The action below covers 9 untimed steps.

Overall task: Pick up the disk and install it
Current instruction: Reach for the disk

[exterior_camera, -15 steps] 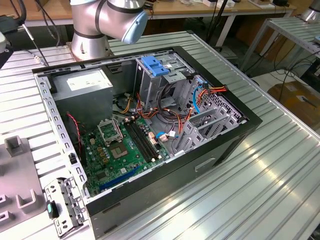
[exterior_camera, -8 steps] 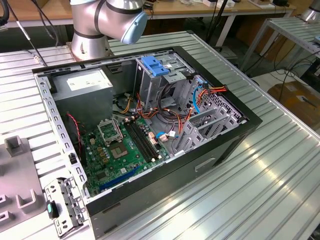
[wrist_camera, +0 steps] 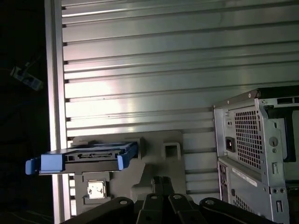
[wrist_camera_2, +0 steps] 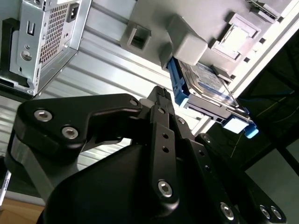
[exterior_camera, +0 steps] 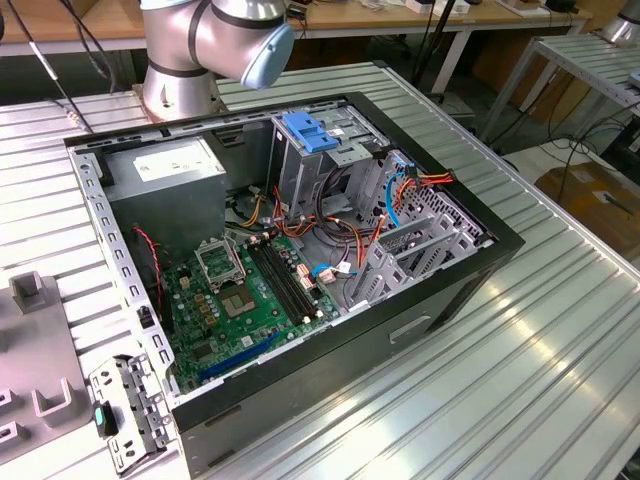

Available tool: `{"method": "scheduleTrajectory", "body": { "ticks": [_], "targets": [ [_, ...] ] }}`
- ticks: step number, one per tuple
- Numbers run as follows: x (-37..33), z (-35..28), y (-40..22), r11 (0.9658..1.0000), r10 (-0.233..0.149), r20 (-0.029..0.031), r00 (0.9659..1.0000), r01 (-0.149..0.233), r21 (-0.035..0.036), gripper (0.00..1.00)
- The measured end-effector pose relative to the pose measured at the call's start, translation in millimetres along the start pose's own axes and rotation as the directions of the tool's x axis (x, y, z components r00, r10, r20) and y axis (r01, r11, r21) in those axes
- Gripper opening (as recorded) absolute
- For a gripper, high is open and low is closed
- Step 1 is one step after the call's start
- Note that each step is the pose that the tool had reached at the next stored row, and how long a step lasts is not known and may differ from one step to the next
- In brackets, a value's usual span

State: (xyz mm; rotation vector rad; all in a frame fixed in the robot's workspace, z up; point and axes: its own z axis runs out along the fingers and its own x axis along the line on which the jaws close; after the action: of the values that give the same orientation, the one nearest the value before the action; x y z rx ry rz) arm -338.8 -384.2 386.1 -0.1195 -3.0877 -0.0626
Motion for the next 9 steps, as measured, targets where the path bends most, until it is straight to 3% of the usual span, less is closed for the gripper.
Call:
{"method": "scheduleTrajectory", "body": {
  "ticks": [9],
  "targets": [
    [45.5, 4.1, 5.8, 1.0, 0.0, 0.0033, 1.0, 0.0, -0.0002, 0.11]
  ]
}}
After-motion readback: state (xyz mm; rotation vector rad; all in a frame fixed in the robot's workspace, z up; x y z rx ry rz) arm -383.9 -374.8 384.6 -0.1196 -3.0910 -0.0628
